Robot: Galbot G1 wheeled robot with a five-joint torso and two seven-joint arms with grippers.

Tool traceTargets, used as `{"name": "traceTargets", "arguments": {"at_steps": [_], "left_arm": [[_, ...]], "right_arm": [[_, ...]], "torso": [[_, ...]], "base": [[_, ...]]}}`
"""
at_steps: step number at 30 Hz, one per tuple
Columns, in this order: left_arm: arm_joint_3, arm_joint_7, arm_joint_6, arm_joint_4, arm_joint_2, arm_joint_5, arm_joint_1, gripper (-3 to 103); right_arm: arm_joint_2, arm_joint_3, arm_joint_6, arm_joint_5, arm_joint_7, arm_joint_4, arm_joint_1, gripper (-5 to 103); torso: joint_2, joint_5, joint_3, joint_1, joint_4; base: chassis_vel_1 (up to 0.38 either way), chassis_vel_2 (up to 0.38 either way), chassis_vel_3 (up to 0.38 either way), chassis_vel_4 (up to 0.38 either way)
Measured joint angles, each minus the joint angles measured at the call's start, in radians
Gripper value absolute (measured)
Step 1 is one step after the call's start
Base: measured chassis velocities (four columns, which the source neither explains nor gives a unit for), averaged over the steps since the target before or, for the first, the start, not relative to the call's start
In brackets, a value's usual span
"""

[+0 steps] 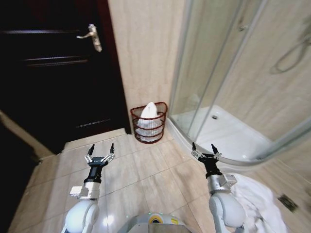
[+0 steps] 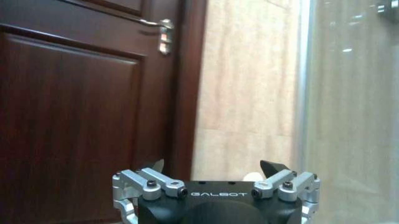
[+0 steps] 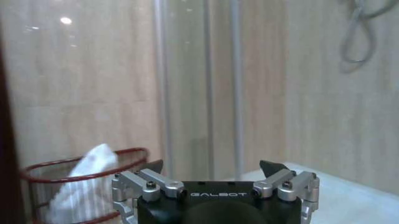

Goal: Discard the used towel into the hamper.

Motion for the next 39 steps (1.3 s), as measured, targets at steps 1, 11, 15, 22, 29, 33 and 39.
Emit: {"name": "traceTargets", "arguments": {"at_steps": [1, 11, 15, 22, 29, 33, 39], "left_arm": [[-0.001, 0.001, 0.0, -0.001, 0.0, 0.0, 0.0, 100], [-0.003, 0.003, -0.001, 0.002, 0.004, -0.006, -0.002, 100], [-0.006, 0.004, -0.001, 0.003, 0.005, -0.011, -0.002, 100], [-0.007, 0.004, -0.005, 0.007, 0.005, -0.014, -0.001, 100], [-0.015, 0.005, -0.013, 0.016, 0.012, -0.024, -0.005, 100], [-0.018, 0.007, -0.017, 0.018, 0.012, -0.031, -0.005, 100], [-0.02, 0.013, -0.032, 0.022, 0.012, -0.048, -0.007, 100]], "right_arm": [[0.0, 0.0, 0.0, -0.002, 0.0, 0.001, -0.002, 100], [0.002, -0.004, 0.014, -0.008, -0.002, -0.003, -0.022, 100], [0.002, -0.01, 0.024, -0.016, -0.011, -0.004, -0.034, 100], [0.004, -0.014, 0.032, -0.018, -0.012, -0.004, -0.034, 100], [0.005, -0.013, 0.061, -0.021, -0.008, -0.02, -0.038, 100], [0.005, -0.013, 0.077, -0.02, -0.007, -0.027, -0.04, 100], [0.005, -0.012, 0.085, -0.015, 0.001, -0.031, -0.035, 100]], "torso": [[0.0, 0.0, 0.0, 0.0, 0.0], [0.0, 0.0, 0.0, 0.0, 0.0003], [0.0, 0.0, 0.0, 0.0, 0.0], [0.0, -0.0001, 0.0, 0.0, -0.0002], [0.0, -0.0001, 0.0, 0.0, 0.0], [0.0, 0.0, 0.0, 0.0, -0.0004], [0.0, 0.0, 0.0, 0.0, 0.0004]], "base": [[-0.136, -0.144, -0.134, -0.131], [-0.133, -0.129, -0.116, -0.109], [-0.122, -0.116, -0.123, -0.104], [-0.126, -0.13, -0.13, -0.134], [-0.119, -0.118, -0.116, -0.122], [-0.101, -0.109, -0.107, -0.106], [-0.007, -0.009, -0.01, -0.015]]}}
